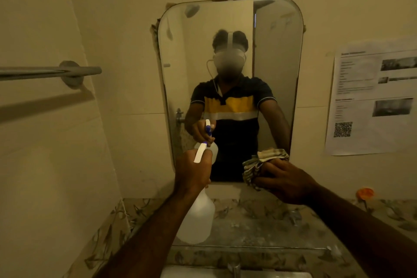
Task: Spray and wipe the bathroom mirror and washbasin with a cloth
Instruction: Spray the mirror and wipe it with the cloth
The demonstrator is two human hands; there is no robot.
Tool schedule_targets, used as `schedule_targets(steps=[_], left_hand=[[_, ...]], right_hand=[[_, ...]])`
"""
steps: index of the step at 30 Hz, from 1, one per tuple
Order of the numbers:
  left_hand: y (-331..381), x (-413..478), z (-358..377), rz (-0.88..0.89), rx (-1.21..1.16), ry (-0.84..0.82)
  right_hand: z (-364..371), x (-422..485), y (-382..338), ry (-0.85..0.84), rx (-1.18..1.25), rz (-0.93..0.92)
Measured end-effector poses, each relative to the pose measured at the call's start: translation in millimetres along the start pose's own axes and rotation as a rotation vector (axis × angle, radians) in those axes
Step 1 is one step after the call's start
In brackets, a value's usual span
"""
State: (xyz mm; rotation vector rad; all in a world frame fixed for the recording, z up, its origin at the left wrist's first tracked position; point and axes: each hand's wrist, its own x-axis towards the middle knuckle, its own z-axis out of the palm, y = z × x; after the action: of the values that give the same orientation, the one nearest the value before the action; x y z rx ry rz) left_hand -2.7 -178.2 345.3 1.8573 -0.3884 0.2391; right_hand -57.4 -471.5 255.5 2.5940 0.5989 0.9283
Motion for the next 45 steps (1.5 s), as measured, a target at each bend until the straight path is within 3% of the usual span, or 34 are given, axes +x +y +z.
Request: schedule_targets(steps=[6,11,14,22,28,33,38,42,45], left_hand=[[18.3,6.7,9.7,0.028,0.002,0.005],[39.6,18.0,10.8,0.066,-0.015,0.039],[46.5,23.1,10.4,0.085,-0.048,0.04],[50.0,44.8,-10.9,0.083,-0.142,0.063],[47.8,54.8,-39.3,0.147,-0.08,0.185],[34.3,51.3,-47.7,0.101,-0.025,0.219],[18.2,34.3,-45.8,0.062,0.031,0.197],[10.4,29.6,-44.5,0.036,0.025,0.169],[11.6,29.5,-42.8,0.007,-0.02,0.155]], right_hand=[[-22.4,13.4,10.8,0.229,-0.063,0.257],[-52.1,66.3,27.3,0.399,0.075,0.613],[-81.2,111.5,41.9,0.46,-0.004,0.667],[-182.5,261.0,79.4,0.601,-0.187,0.609],[-188.1,310.5,59.6,0.507,-0.253,0.425],[-118.1,266.5,15.9,0.339,-0.327,0.102],[-7.1,135.3,-32.8,0.033,-0.326,-0.155],[17.3,56.7,-16.6,0.001,-0.41,-0.294],[-16.5,64.3,21.5,0.045,-0.436,-0.225]])
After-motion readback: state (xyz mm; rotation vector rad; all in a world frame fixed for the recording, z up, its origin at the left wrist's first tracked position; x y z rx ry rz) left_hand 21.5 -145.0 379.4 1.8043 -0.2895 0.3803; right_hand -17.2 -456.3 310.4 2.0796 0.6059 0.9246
